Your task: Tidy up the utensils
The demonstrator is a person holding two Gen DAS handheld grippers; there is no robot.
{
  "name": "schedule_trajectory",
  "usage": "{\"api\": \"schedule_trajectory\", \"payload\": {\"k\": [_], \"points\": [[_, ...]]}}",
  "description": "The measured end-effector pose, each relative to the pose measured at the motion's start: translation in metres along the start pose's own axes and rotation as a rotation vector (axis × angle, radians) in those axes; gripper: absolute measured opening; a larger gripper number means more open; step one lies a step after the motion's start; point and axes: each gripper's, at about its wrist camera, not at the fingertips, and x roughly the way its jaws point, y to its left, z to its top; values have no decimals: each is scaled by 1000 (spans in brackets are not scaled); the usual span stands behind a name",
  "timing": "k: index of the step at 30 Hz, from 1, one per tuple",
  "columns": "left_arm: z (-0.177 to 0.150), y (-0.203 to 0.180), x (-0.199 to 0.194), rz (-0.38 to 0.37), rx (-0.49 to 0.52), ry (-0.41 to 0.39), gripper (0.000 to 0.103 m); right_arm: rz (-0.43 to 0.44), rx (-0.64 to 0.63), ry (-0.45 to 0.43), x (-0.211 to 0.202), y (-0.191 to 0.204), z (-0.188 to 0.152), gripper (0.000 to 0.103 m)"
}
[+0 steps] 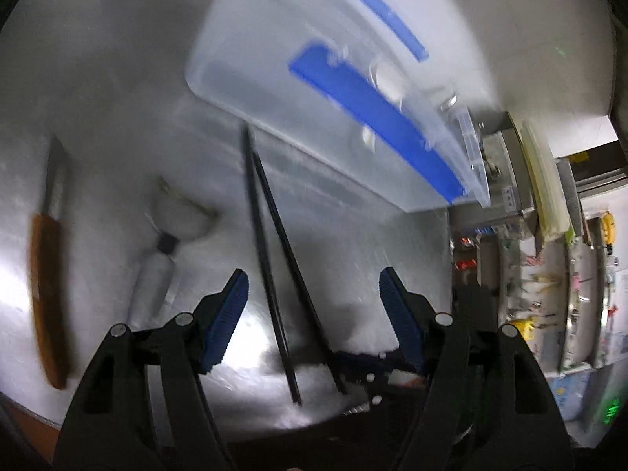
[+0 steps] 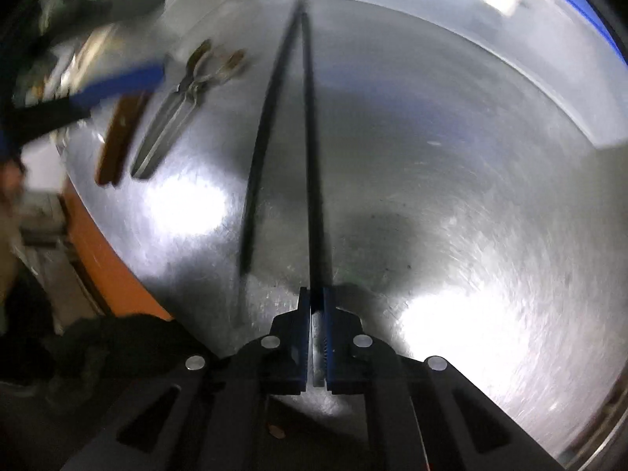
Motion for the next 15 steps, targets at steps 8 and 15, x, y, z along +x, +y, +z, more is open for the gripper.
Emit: {"api": "schedule_trajectory", "payload": {"k": [8, 15], "points": [[-19, 1, 58, -111, -95, 209, 66, 266, 162, -36, -44, -27, -12, 7], [-24, -8, 80, -107, -118, 248, 65, 341, 175, -20, -50, -33, -38, 7]]}}
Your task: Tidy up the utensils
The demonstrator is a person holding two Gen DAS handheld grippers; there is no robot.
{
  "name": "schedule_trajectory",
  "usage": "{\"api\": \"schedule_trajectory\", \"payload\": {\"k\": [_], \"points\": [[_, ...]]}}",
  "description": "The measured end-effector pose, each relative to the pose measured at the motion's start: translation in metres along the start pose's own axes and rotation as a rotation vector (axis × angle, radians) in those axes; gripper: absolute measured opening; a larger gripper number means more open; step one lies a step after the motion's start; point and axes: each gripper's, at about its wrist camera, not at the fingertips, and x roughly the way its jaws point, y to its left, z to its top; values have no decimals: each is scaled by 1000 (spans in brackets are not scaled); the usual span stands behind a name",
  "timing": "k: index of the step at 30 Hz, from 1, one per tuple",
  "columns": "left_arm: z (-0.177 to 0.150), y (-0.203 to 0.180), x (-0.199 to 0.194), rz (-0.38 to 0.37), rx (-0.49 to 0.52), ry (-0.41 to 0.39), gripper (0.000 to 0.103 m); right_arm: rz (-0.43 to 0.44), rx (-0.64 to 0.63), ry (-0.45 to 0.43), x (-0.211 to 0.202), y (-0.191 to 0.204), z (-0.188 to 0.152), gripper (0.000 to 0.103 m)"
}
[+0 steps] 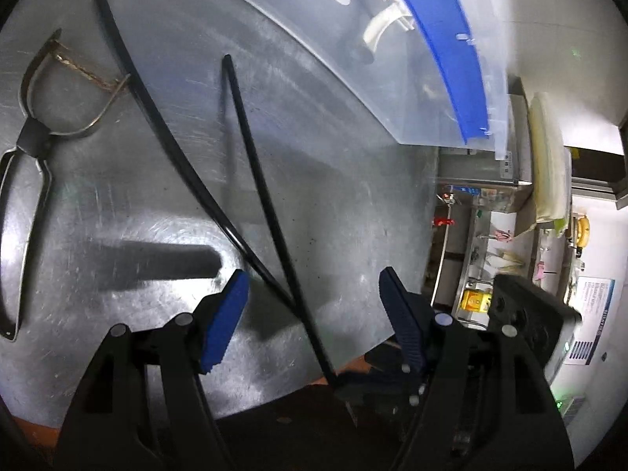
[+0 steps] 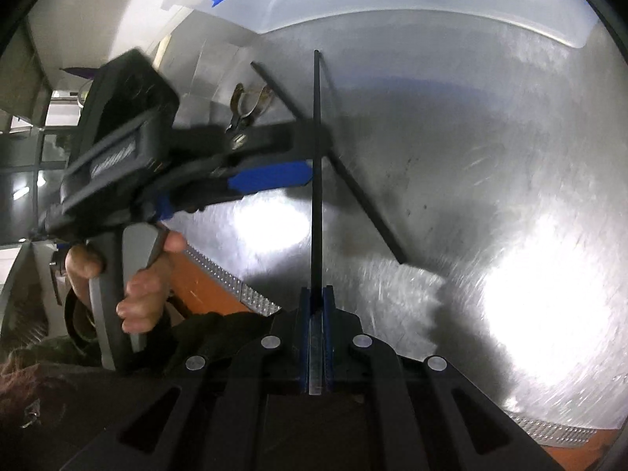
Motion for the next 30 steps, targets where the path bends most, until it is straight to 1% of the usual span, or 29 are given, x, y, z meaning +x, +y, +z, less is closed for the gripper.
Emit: {"api": "schedule_trajectory", "payload": {"k": [1, 2, 3, 6, 7, 9, 11, 12, 13, 15, 16, 17, 18, 19, 20, 22, 25, 27, 29, 30], "points": [[0, 0, 2, 3, -4, 0, 62, 2, -2, 6, 1, 1, -2, 7], [0, -1, 5, 7, -10, 3, 57, 2, -3, 7, 1, 1, -5, 7], [-1, -2, 8, 13, -16, 5, 47, 0, -3, 11, 1, -3, -6, 7], [-3, 0, 13, 26, -26, 9, 26, 5, -7, 31, 8, -1, -8, 7], [-3, 0, 14, 34, -27, 7, 16, 4, -9, 36, 11, 0, -8, 7], [-4, 2, 17, 40, -38, 3, 6, 15, -3, 43, 16, -2, -7, 7], [-5, 3, 20, 44, -45, 1, 5, 21, -1, 43, 18, -3, -6, 7], [-5, 4, 20, 46, -45, -2, 5, 18, -2, 43, 24, -5, 3, 7], [-6, 4, 22, 47, -44, -2, 5, 13, -3, 44, 27, -12, 3, 7], [-5, 3, 22, 43, -41, -5, 4, -47, -28, 45, 36, -14, 10, 9], [-5, 2, 22, 37, -41, -6, 4, -73, -34, 36, 40, -8, 14, 17], [-5, 3, 20, 33, -34, -6, 4, -109, -45, 19, 38, -8, 16, 22], [-5, 4, 18, 32, -28, -9, 4, -127, -52, 4, 36, -8, 17, 30], [-6, 2, 17, 33, -22, -11, 4, -144, -64, -10, 34, -8, 19, 30], [-6, 0, 17, 32, -14, -14, 4, -184, -98, -26, 31, -5, 20, 30], [-6, 2, 13, 22, 1, -21, 4, -228, -155, -34, 32, 2, 24, 30], [-6, -5, 10, -8, 33, -28, 4, -264, -191, -14, 42, 5, 28, 30], [-6, -10, 8, -24, 51, -30, 4, -258, -201, 6, 49, 5, 27, 30], [-6, -15, 5, -31, 67, -35, 5, -235, -208, 16, 54, 6, 28, 23], [-6, -17, 3, -29, 72, -39, 5, -222, -207, 13, 53, 5, 27, 9]]}}
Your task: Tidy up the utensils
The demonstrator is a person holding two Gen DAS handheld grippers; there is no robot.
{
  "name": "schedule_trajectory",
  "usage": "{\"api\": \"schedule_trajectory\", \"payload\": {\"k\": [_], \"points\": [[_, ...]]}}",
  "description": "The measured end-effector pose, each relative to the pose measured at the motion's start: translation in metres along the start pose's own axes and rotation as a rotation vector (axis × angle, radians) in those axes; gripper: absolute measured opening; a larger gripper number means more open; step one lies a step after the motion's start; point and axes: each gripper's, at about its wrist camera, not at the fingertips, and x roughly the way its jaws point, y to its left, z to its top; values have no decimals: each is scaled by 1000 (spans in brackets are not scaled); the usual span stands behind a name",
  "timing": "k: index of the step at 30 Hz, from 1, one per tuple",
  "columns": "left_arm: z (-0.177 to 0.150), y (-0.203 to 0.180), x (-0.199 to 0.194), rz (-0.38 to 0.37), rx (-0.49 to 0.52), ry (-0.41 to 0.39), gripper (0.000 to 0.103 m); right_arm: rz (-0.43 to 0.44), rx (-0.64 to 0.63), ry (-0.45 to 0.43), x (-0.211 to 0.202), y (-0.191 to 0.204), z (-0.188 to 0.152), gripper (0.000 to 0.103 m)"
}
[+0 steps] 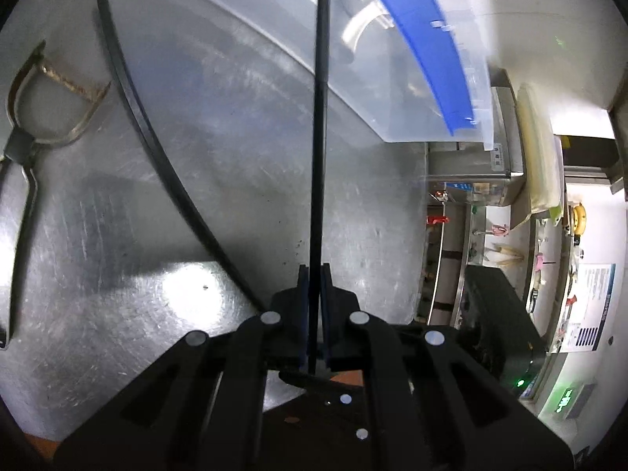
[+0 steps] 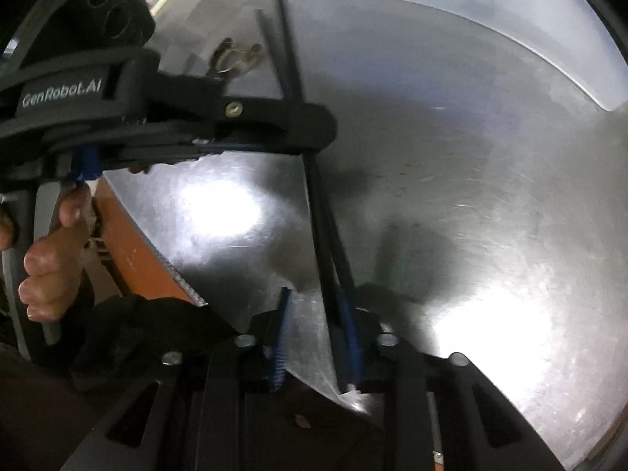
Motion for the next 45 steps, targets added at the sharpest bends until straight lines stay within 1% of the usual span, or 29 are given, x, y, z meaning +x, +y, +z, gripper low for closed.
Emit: {"api": "schedule_trajectory", "payload": {"k": [2, 4, 7, 10, 11, 13, 14, 15, 16, 17, 18, 19, 20, 21, 22, 23, 24, 25, 27, 29, 31, 33, 35, 38, 40, 41, 43, 44, 45], "points": [[2, -3, -6, -2, 9, -9, 5, 52, 4, -19, -7, 2, 1, 7], [3, -9, -15, -13, 31, -29, 5, 68, -11, -57, -22, 7, 2, 8], [10, -34, -39, -40, 112, -77, 5, 87, -35, -130, -54, 16, 8, 8], [23, -75, -65, -53, 241, -142, 5, 79, -63, -219, -90, 22, 16, 8], [31, -93, -75, -57, 298, -167, 5, 76, -75, -261, -107, 24, 21, 8], [47, -120, -90, -57, 372, -205, 5, 56, -90, -331, -134, 24, 33, 8], [62, -142, -99, -54, 432, -231, 5, 30, -103, -374, -151, 24, 44, 8], [72, -153, -104, -50, 459, -248, 5, 6, -110, -405, -164, 24, 52, 8], [90, -171, -108, -41, 501, -266, 5, -19, -115, -432, -176, 26, 61, 8], [101, -182, -110, -41, 524, -275, 5, -52, -112, -465, -193, 23, 79, 8], [119, -195, -111, -39, 539, -284, 5, -73, -105, -481, -203, 19, 90, 8], [134, -203, -110, -37, 542, -280, 5, -88, -103, -484, -210, 15, 98, 8], [153, -209, -107, -35, 541, -269, 5, -100, -90, -484, -217, 9, 115, 8], [166, -211, -105, -35, 531, -261, 5, -106, -71, -480, -221, 1, 130, 8], [188, -211, -96, -26, 515, -232, 5, -109, -67, -465, -220, -7, 136, 9], [199, -206, -92, -20, 499, -218, 5, -108, -41, -435, -216, -19, 155, 8], [212, -200, -84, -7, 473, -200, 5, -106, -26, -416, -213, -28, 162, 8], [227, -190, -71, 16, 441, -168, 5, -108, -17, -384, -198, -34, 173, 8], [247, -167, -50, 48, 382, -117, 6, -102, 14, -307, -174, -52, 194, 8], [267, -138, -23, 103, 299, -52, 8, -77, 30, -244, -152, -66, 212, 8], [284, -111, -1, 126, 223, 5, 9, -71, 41, -176, -135, -79, 228, 8], [293, -92, 14, 152, 162, 43, 9, -42, 61, -110, -114, -92, 246, 8], [302, -71, 31, 188, 91, 88, 9, -29, 80, -44, -94, -105, 256, 8], [309, -50, 50, 247, 24, 141, 9, -43, 103, 25, -68, -112, 270, 8], [312, -44, 58, 283, -3, 166, 10, -60, 109, 68, -50, -117, 276, 9], [313, -41, 61, 308, -11, 176, 12, -53, 124, 88, -48, -118, 278, 9], [312, -40, 63, 337, -5, 178, 29, -72, 129, 89, -48, -118, 279, 11], [311, -41, 62, 330, 0, 179, 37, -83, 120, 91, -49, -118, 278, 12], [310, -44, 60, 328, 9, 174, 55, -88, 123, 90, -51, -119, 279, 19]]}}
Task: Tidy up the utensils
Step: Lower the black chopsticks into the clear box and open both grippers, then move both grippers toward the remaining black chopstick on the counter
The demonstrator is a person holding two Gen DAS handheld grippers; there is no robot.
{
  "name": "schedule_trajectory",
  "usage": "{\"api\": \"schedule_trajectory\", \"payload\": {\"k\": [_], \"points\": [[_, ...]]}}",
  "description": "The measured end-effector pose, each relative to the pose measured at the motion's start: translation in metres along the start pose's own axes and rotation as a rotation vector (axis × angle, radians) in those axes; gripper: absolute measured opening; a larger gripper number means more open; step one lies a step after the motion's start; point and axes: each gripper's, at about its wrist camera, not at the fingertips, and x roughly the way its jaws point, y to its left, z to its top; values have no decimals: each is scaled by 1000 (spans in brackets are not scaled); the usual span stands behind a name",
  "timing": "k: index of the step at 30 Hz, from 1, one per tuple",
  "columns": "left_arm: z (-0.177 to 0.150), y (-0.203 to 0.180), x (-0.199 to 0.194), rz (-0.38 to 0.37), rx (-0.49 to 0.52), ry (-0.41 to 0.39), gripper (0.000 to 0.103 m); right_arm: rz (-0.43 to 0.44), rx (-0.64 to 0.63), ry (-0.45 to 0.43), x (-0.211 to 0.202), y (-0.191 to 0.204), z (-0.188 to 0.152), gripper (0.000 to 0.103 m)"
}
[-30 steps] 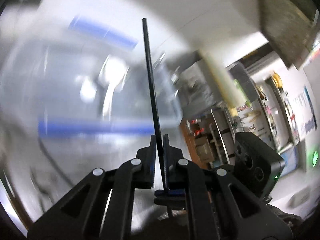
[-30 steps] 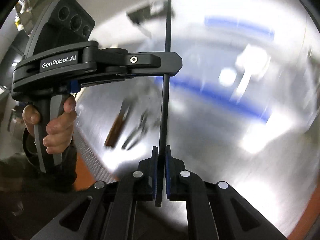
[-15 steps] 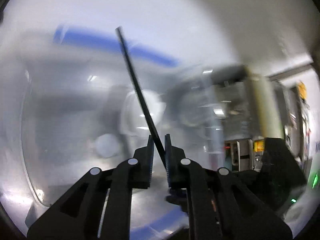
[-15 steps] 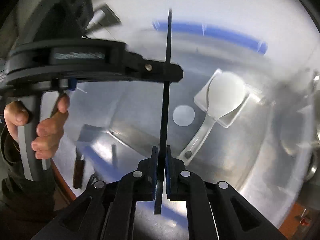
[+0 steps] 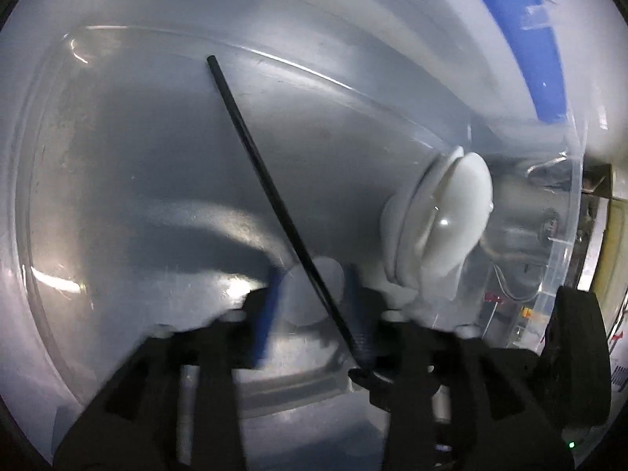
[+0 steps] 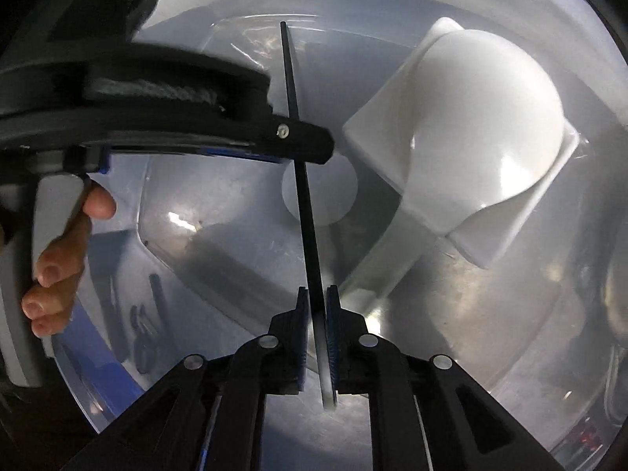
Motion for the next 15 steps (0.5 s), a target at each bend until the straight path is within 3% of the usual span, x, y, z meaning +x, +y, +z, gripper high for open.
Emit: {"api": "schedule_trajectory", "payload": {"k": [1, 4, 6, 11, 13, 15], "points": [[-3, -1, -6, 0, 8, -16, 61, -5, 9, -11, -2, 0, -5, 22], [-16, -8, -38, -22, 50, -86, 61, -20, 11, -86, -25, -3, -12, 22], [-36, -19, -73, -43, 104, -177, 61, -20, -2, -198, -60, 5, -32, 22], [-139, -28, -169, -173, 231, -441, 63, 63, -161, -436, -119, 65, -125, 30], [-190, -12, -193, -208, 242, -547, 68, 102, -223, -444, -115, 86, -155, 30], [-226, 7, -203, -200, 230, -608, 69, 132, -294, -370, -78, 114, -182, 30]]}}
